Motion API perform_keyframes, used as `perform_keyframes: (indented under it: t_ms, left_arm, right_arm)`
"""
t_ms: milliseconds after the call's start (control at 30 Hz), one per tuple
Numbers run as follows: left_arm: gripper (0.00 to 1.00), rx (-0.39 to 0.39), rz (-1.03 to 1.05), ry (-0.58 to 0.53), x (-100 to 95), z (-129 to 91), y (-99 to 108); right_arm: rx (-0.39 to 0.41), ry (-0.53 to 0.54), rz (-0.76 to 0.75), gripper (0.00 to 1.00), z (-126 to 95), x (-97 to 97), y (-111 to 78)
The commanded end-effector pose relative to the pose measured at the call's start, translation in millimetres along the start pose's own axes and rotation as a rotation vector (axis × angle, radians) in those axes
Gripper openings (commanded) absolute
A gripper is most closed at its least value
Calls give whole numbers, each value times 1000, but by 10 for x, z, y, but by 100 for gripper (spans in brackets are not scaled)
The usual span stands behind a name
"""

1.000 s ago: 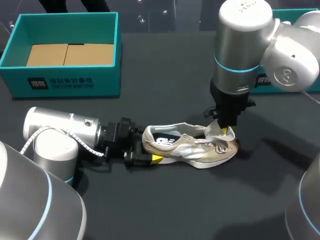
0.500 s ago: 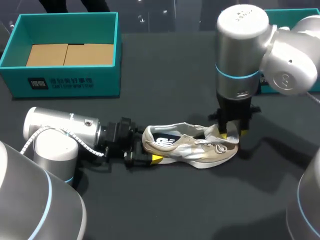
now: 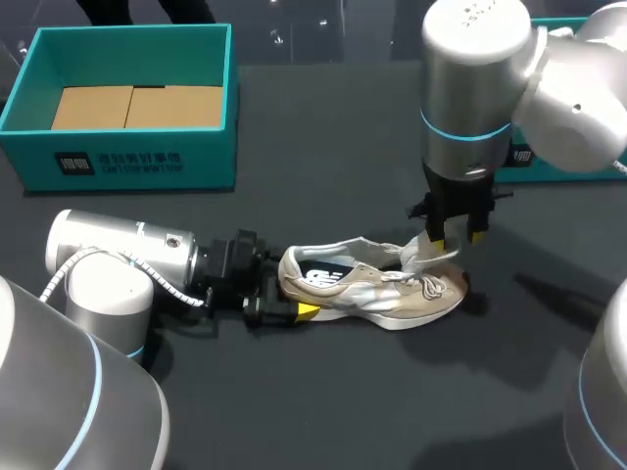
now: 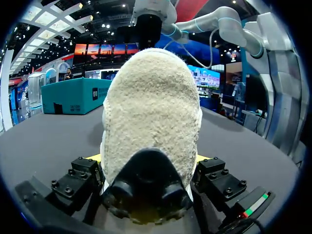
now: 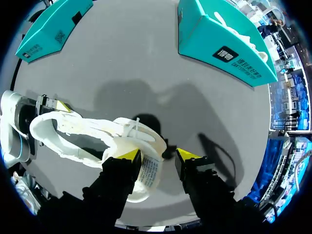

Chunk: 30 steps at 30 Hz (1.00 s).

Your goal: Take the shoe out of the shoebox, open the shoe tongue, remove and reinsert the insole, then place the shoe into the shoebox

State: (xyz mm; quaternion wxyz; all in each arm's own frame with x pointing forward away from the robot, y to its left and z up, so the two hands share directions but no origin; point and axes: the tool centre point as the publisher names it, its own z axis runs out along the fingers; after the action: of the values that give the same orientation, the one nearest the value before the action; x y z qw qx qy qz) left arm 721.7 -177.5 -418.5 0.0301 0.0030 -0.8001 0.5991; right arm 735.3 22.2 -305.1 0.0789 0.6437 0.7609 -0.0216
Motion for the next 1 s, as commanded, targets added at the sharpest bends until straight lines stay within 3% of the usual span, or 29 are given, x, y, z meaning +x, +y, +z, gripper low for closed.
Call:
perform_keyframes:
  t_ms: [33, 167, 300, 367, 467, 633, 700, 1000]
  left_arm:
    - [0, 0, 0, -3, 12, 23, 42]
    - [0, 0, 0, -3, 12, 23, 42]
    - [0, 0, 0, -3, 12, 23, 42]
    - [0, 0, 0, -3, 12, 23, 42]
    - [0, 0, 0, -3, 12, 23, 42]
    - [0, 0, 0, -3, 12, 23, 42]
    - [0, 0, 0, -3, 12, 23, 42]
    - [0, 0, 0, -3, 12, 23, 42]
  right_arm:
    - [-38, -17, -93, 45, -519, 59, -6]
    - [-38, -22, -243, 46, -714, 225, 90]
    - [-18, 15, -415, 42, -763, 387, 178]
    - [-11, 29, -478, 34, -786, 472, 205]
    - [-24, 46, -589, 2, -860, 620, 212]
    - [-92, 108, -777, 0, -1038, 843, 142]
    - [-73, 163, -874, 0, -1066, 939, 91]
    - [-54, 182, -849, 0, -1058, 976, 67]
